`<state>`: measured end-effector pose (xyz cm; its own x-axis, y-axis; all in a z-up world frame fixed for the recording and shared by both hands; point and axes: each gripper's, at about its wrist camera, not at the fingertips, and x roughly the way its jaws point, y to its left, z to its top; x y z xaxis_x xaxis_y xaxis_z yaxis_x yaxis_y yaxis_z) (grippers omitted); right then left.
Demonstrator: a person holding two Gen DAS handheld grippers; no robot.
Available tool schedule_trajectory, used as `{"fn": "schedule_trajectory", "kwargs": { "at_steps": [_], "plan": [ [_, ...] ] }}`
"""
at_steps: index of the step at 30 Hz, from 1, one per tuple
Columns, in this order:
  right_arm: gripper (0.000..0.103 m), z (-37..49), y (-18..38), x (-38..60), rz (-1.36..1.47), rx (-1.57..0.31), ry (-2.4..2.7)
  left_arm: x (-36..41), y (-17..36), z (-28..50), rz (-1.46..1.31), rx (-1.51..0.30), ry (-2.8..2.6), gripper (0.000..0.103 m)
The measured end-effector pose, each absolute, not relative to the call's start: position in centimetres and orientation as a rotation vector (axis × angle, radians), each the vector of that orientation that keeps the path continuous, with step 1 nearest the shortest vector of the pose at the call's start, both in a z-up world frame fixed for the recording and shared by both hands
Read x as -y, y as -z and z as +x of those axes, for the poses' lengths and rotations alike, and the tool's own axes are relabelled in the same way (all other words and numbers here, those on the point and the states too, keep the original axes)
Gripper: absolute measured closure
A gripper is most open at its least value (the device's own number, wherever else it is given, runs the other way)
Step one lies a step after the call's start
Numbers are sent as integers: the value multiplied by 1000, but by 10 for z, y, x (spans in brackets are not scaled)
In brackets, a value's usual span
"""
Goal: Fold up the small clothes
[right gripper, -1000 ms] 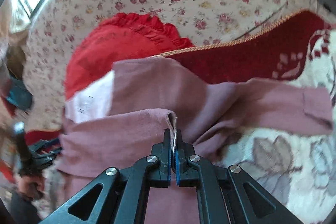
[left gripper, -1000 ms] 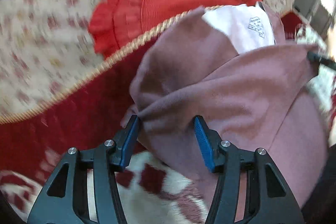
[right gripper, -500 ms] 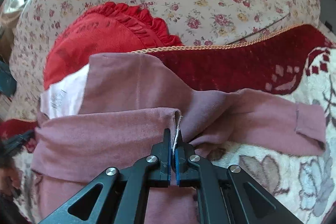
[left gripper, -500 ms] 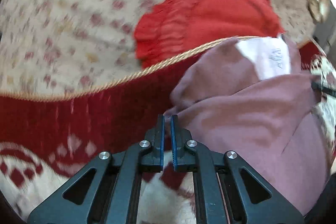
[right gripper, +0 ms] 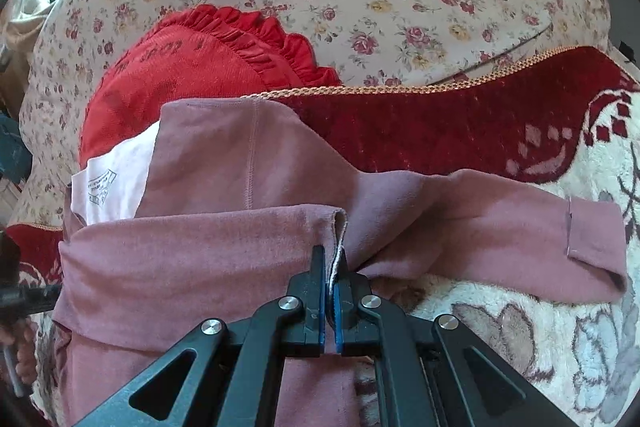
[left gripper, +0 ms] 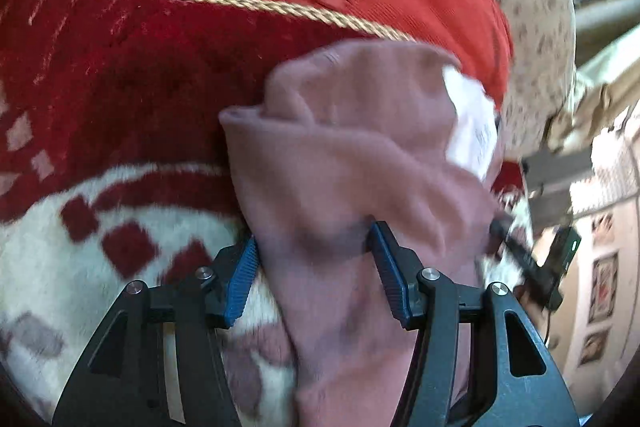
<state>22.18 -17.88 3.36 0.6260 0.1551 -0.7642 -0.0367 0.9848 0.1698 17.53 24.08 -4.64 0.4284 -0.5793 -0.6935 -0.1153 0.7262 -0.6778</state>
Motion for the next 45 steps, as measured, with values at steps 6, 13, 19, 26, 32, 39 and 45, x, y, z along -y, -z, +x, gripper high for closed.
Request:
{"fn": "schedule_trajectory", "kwargs": {
  "at_steps": [6, 13, 19, 26, 32, 39, 45],
  "plan": [
    [101, 223, -31, 189, 188, -890, -119, -247, 49, 167, -776, -1037, 337, 52],
    [101, 219, -36, 186, 162, -821, -134, -240, 16, 152, -500, -937, 190, 96],
    [101, 221, -39, 178, 191, -811, -207, -252, 20, 159, -411, -927, 77, 95],
    [101, 259, -3, 176, 270, -916, -259, -249, 18, 168, -310, -945, 68, 85],
    [100, 251, -23, 212, 300, -811, -162, -286, -19, 144, -391, -830, -26, 76],
    [100, 220, -44, 172, 77, -784, -339, -212, -32, 147, -150, -929, 297, 76],
    [100, 222, 9, 139, -142, -979, -286, -187, 13, 143, 84, -1042, 306, 73]
  ]
}}
